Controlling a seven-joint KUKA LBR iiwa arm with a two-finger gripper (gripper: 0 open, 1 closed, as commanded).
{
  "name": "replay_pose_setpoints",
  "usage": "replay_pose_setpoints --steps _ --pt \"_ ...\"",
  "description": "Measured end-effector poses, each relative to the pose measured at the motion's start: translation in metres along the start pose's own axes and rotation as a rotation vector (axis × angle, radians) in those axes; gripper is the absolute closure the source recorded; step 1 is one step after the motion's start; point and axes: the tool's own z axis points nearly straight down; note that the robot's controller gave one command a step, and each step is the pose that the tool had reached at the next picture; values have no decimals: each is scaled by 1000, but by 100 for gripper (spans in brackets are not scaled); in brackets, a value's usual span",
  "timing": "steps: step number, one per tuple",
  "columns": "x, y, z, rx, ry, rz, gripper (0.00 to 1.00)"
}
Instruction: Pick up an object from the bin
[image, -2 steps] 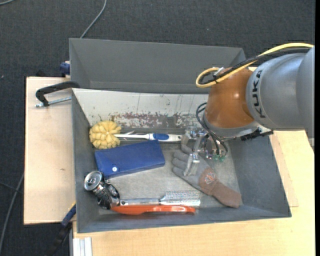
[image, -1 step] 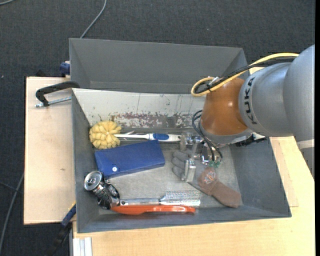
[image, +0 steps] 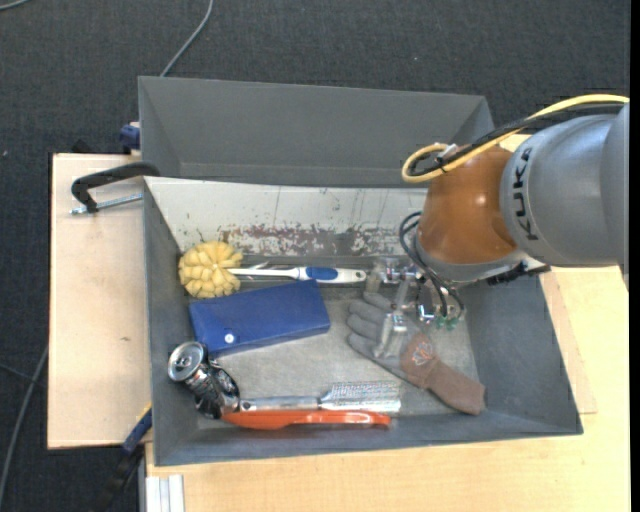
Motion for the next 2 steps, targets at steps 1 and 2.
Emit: replay_pose_setpoints --steps 1,2 --pt "20 -20 1 1 7 238 0" --pt "-1 0 -1 0 -4 0 100"
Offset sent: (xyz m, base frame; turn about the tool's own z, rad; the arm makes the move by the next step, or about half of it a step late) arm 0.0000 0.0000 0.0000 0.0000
